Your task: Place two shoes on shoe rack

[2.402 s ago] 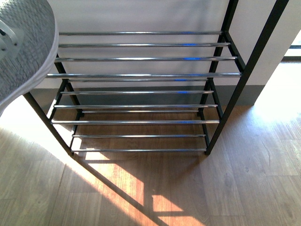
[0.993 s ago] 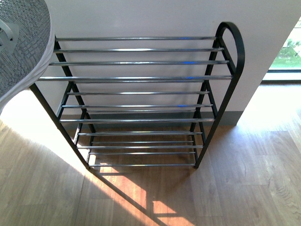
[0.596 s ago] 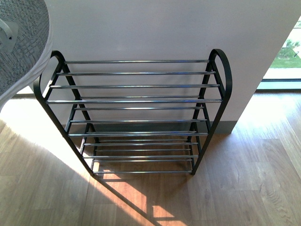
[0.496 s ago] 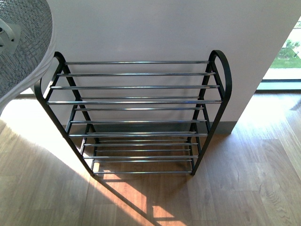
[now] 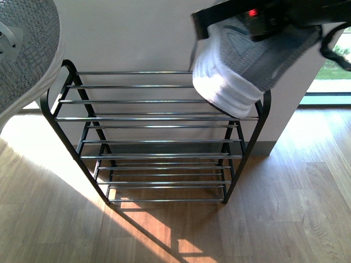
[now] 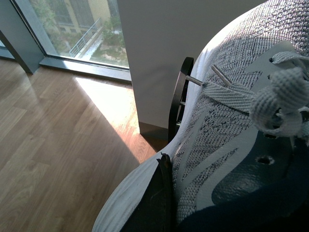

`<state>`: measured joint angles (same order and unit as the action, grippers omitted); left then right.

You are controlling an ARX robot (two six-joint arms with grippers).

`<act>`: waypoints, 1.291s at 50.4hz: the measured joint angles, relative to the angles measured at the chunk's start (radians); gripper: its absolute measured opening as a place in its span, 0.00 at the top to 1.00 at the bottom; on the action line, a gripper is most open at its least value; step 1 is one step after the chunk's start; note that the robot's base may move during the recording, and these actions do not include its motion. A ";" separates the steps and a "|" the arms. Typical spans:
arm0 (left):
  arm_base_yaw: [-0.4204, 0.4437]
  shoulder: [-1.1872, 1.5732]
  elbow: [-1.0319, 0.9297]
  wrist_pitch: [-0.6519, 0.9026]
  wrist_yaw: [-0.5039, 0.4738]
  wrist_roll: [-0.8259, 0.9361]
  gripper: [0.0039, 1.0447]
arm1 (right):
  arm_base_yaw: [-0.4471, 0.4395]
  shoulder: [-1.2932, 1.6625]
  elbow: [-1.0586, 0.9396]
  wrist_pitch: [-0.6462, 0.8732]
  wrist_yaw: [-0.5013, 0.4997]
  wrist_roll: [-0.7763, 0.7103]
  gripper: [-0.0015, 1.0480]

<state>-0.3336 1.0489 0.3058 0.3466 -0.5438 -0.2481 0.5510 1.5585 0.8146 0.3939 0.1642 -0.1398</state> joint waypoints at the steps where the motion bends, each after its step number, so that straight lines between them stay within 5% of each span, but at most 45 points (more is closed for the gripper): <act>1: 0.000 0.000 0.000 0.000 0.000 0.000 0.99 | 0.005 0.021 0.007 0.024 0.000 -0.031 0.99; 15: 0.000 0.000 0.000 0.000 0.000 0.000 0.99 | -0.035 0.272 0.054 0.167 -0.060 -0.494 0.99; 24: 0.000 0.000 0.000 0.000 0.000 0.000 0.99 | -0.105 0.433 0.111 0.232 0.002 -0.639 0.99; 50: 0.000 0.000 0.000 0.000 0.000 0.000 0.99 | -0.163 0.655 0.318 0.190 0.117 -0.527 0.99; 65: 0.000 0.000 0.000 0.000 0.000 0.000 0.99 | -0.173 0.726 0.308 0.318 0.071 -0.663 0.96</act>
<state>-0.3336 1.0489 0.3058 0.3466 -0.5438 -0.2481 0.3779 2.2848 1.1225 0.7120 0.2356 -0.8024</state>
